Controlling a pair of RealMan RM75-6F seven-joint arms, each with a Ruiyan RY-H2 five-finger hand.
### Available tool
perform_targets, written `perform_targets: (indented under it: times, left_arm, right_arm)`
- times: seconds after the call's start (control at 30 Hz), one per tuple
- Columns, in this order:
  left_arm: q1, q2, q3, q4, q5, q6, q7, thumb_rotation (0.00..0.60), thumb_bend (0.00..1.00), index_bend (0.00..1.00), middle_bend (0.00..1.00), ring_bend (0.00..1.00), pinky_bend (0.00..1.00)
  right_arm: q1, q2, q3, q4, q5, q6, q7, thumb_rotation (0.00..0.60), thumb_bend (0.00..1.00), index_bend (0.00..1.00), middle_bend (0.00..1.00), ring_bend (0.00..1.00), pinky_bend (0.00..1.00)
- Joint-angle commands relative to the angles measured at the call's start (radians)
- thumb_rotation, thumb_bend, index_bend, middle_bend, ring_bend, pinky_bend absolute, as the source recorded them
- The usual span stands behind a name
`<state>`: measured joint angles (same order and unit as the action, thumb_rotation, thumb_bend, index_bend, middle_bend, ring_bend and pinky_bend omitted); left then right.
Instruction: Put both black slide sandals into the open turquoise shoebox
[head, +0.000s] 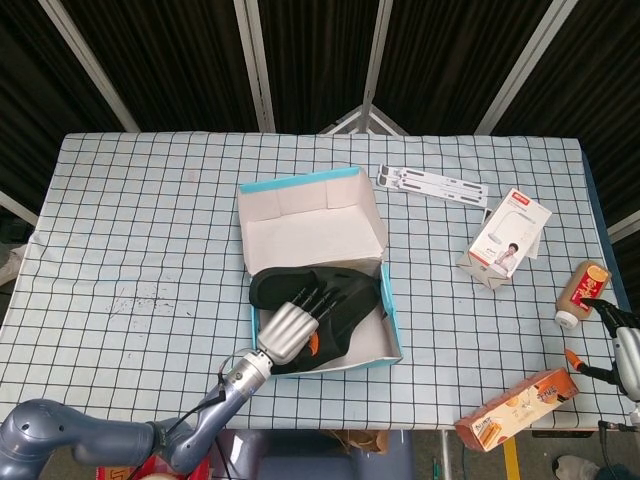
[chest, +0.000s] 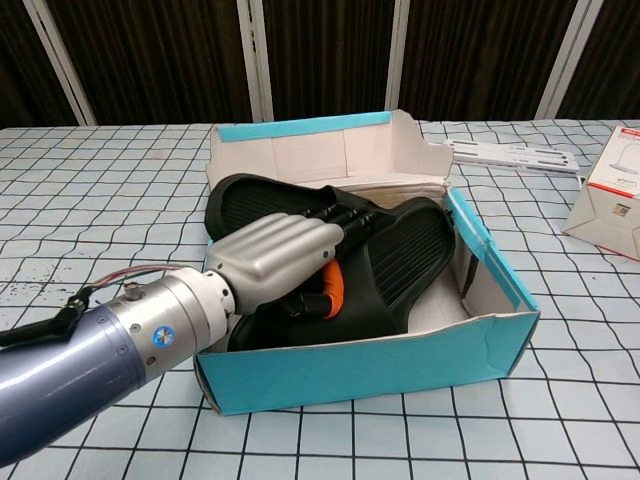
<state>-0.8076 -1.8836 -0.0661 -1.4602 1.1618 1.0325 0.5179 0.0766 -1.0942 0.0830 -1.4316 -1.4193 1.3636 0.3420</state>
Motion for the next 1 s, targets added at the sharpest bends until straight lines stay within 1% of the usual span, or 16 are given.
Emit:
perform_targets:
  times: [0.03,0.17,0.27,0.37,0.5,0.6,0.77,0.87,1.0]
  left_arm:
    - [0.019,0.022,-0.033,-0.056,-0.107,-0.027,0.031,0.353,0.28,0.0,0.0,0.0,0.0]
    - [0.022,0.033,-0.044,-0.078,-0.161,-0.025,0.068,0.352,0.29,0.0,0.0,0.0,0.0]
    - [0.019,0.039,-0.047,-0.09,-0.175,-0.026,0.084,0.353,0.29,0.0,0.0,0.0,0.01]
    - [0.015,0.04,-0.05,-0.094,-0.141,-0.016,0.078,0.352,0.29,0.0,0.0,0.0,0.01]
    - [0.006,0.046,-0.062,-0.109,-0.049,0.018,0.063,0.353,0.29,0.0,0.0,0.0,0.01]
    - [0.002,0.06,-0.072,-0.132,-0.006,0.039,0.061,0.353,0.29,0.0,0.0,0.0,0.01]
    - [0.004,0.094,-0.087,-0.186,0.012,0.066,0.092,0.353,0.29,0.0,0.0,0.0,0.01]
    - [0.01,0.124,-0.083,-0.223,0.021,0.086,0.126,0.355,0.3,0.0,0.0,0.0,0.01]
    - [0.022,0.152,-0.081,-0.256,0.012,0.109,0.161,0.356,0.31,0.0,0.04,0.0,0.03]
  right_arm:
    - [0.0,-0.002,0.0,0.0,0.001,0.001,-0.005,0.6,0.23,0.24,0.25,0.26,0.21]
    - [0.003,-0.003,-0.001,-0.003,0.0,-0.003,-0.013,0.6,0.23,0.24,0.25,0.26,0.21]
    - [0.004,-0.004,0.0,-0.005,0.0,-0.003,-0.019,0.6,0.23,0.24,0.25,0.26,0.21]
    - [0.005,-0.005,0.0,-0.007,0.003,-0.006,-0.023,0.6,0.23,0.24,0.25,0.26,0.21]
    - [0.007,-0.006,-0.001,-0.005,0.003,-0.01,-0.021,0.6,0.23,0.24,0.25,0.26,0.21]
    - [0.006,-0.006,0.0,-0.003,0.004,-0.01,-0.018,0.6,0.23,0.24,0.25,0.26,0.21]
    - [0.006,-0.005,-0.001,-0.004,0.003,-0.009,-0.014,0.6,0.23,0.24,0.25,0.26,0.21]
    - [0.005,-0.005,-0.001,-0.003,0.005,-0.009,-0.015,0.6,0.23,0.24,0.25,0.26,0.21]
    - [0.005,-0.005,0.0,-0.005,0.003,-0.007,-0.016,0.6,0.23,0.24,0.25,0.26,0.21]
